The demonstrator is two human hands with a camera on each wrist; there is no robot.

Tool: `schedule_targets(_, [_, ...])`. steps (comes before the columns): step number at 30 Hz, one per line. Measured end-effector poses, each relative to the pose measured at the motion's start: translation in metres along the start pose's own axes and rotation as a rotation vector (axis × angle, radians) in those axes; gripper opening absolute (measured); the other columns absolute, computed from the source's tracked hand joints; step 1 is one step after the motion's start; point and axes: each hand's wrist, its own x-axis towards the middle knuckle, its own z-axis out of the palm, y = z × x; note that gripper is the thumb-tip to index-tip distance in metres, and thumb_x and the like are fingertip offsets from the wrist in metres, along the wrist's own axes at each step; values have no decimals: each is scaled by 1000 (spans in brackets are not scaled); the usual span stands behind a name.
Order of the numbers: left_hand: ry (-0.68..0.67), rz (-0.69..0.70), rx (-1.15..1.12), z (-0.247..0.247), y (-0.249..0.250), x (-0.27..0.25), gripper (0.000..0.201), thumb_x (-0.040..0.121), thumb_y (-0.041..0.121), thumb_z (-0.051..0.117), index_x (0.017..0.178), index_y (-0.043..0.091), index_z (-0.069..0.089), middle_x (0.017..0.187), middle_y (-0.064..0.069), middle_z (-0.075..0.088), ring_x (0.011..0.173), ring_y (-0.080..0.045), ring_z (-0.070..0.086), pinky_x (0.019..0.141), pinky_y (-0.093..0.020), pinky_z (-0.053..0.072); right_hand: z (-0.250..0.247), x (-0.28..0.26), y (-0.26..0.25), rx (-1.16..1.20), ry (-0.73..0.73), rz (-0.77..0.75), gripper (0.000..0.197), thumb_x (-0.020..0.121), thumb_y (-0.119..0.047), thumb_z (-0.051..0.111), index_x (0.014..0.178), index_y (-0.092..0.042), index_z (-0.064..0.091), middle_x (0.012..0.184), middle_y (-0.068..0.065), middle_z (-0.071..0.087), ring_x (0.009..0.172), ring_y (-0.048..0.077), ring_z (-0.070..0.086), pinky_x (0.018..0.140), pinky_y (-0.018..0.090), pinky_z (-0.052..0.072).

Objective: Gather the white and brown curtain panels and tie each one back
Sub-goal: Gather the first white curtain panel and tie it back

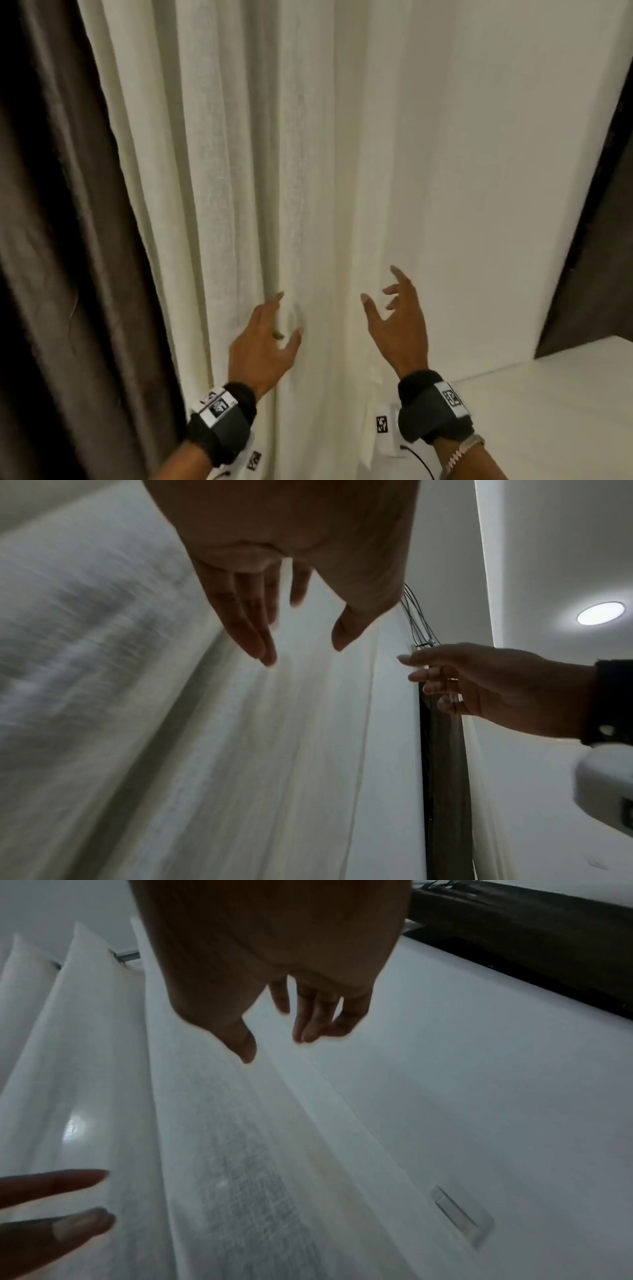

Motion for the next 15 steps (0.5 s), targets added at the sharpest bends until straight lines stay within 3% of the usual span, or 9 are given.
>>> schedule_targets(2, [135,-21,-35,17,17,15,93,88,65,73,162,34,27,155,15,37,123,-6,58,79,-30,61,-1,24,8,39,256,41,84,88,-59,77,156,-36,34,130,-7,54,108,14,57,83,29,49])
schedule_targets(4, [237,-48,-41,30,35,35,108,83,71,75,165,27,20,166,0,29,148,-21,43,99,-45,59,4,49,18,90,296,15,98,81,-64,82,158,-34,29,141,-4,49,127,18,51,95,36,49])
schedule_targets(6, [264,-124,-65,41,50,58,115,81,77,72,166,28,12,170,-1,22,156,-24,32,111,-49,51,15,74,28,164,158,41,112,77,-66,84,162,-37,18,153,-4,41,143,17,41,109,39,44])
schedule_targets(8, [261,-177,-82,52,53,71,118,81,78,71,166,31,4,172,2,19,157,-23,32,113,-49,49,26,88,37,210,-8,83,120,78,-63,85,165,-42,6,165,-5,31,151,16,34,117,42,41])
schedule_targets(10, [287,-193,-140,66,52,81,122,81,74,74,167,36,-4,176,7,15,158,-23,32,114,-50,47,40,100,46,291,-64,49,120,82,-59,84,165,-46,-2,172,-12,17,152,12,34,118,42,42])
schedule_targets(12, [293,-225,-157,75,49,85,120,86,64,75,166,37,-9,178,9,11,159,-21,32,116,-49,46,49,103,50,336,-109,69,109,90,-54,77,164,-49,-3,174,-18,11,151,5,31,117,36,38])
schedule_targets(15, [311,-127,-83,94,35,85,98,102,31,64,168,38,-9,177,5,20,150,-21,47,109,-37,52,57,104,58,410,-292,100,61,110,-45,48,161,-49,16,169,-22,25,158,5,28,124,26,25])
